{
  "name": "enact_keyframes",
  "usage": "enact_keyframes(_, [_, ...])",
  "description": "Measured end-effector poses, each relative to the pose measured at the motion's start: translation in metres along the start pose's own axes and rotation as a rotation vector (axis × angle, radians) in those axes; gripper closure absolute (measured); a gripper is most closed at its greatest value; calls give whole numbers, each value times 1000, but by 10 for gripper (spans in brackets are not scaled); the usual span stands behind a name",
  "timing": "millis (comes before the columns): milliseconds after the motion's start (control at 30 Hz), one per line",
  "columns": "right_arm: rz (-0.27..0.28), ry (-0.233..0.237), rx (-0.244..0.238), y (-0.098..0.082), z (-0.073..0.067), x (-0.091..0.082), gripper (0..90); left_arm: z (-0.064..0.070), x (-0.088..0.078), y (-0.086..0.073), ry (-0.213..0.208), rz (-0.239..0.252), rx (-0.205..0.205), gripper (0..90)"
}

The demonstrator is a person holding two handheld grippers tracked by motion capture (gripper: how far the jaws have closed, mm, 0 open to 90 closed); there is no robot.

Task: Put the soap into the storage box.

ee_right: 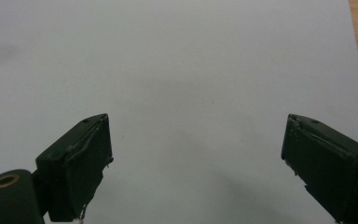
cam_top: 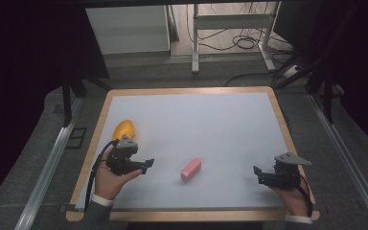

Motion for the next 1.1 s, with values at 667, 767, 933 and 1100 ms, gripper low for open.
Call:
enact_keyframes(667, [16,-8,0,1,2,-3,83,19,10,21,-30,-35,61,223])
enact_keyframes(767, [10,-16,5,0,2,-2,83,23,14,22,-40,-48,72,220])
enact_keyframes(933, [4,-16,9,-1,4,-2,83,29,18,26,-50,-56,86,218])
enact_keyframes(1100, [9,-12,12,0,5,-3,83,35,22,29,-56,-61,102,217])
Point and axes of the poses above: each handheld gripper's, and its own axes: x roughly forward along the jaws, y roughly out of its top, z roughly to its right, the point moved 3 cm from there along x, roughly forward along the jaws, and after that the axes turned 3 degrees about x, right-handed, at the moved point
